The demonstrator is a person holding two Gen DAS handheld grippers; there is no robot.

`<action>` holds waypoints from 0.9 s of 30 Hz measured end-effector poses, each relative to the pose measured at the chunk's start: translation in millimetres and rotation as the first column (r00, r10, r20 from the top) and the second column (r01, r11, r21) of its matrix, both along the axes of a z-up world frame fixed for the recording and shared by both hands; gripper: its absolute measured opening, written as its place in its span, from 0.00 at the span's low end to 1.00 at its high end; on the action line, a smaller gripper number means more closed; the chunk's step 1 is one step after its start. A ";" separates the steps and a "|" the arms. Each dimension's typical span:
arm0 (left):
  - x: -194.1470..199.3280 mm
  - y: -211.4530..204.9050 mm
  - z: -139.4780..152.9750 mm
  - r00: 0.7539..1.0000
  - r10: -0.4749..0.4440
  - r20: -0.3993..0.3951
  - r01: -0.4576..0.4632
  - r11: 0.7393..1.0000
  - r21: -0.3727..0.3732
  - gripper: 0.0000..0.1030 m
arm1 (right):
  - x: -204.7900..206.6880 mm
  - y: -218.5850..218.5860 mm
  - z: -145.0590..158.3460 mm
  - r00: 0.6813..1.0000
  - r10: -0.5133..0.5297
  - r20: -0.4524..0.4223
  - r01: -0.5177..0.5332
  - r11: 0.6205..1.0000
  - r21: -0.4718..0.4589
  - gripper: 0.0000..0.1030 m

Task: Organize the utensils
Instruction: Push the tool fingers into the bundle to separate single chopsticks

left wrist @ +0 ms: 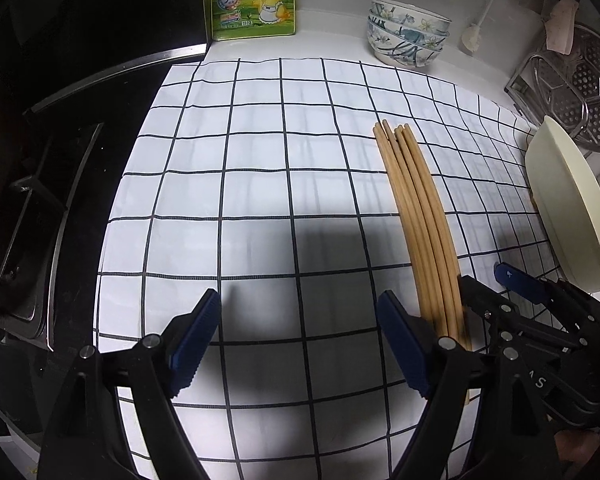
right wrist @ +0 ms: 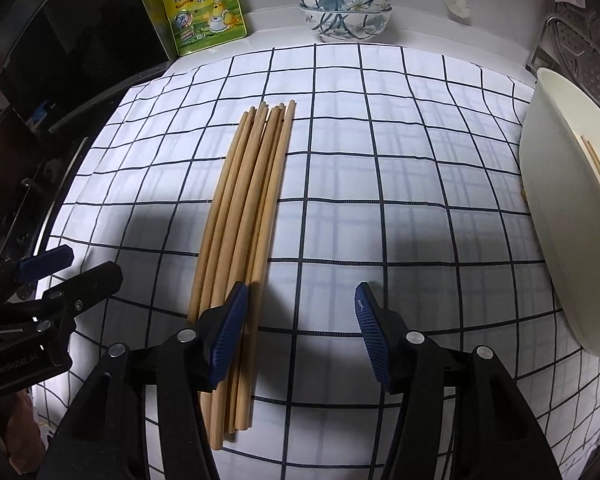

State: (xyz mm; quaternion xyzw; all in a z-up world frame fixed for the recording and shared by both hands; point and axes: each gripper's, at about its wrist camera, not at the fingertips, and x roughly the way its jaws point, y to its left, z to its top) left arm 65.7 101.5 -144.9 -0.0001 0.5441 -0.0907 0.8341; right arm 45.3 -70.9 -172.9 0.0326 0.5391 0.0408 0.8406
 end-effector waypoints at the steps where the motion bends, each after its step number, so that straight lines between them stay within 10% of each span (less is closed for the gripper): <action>1: -0.1 -0.8 0.0 1.000 0.000 -0.001 0.000 1.000 -0.001 0.77 | 0.5 -0.5 0.1 1.000 -0.001 -0.002 0.001 1.000 -0.007 0.54; 27: 0.7 -28.3 0.8 0.999 -0.033 0.017 0.033 0.999 -0.028 0.80 | -0.5 -23.3 -2.0 0.999 -0.039 0.002 0.039 0.997 -0.070 0.54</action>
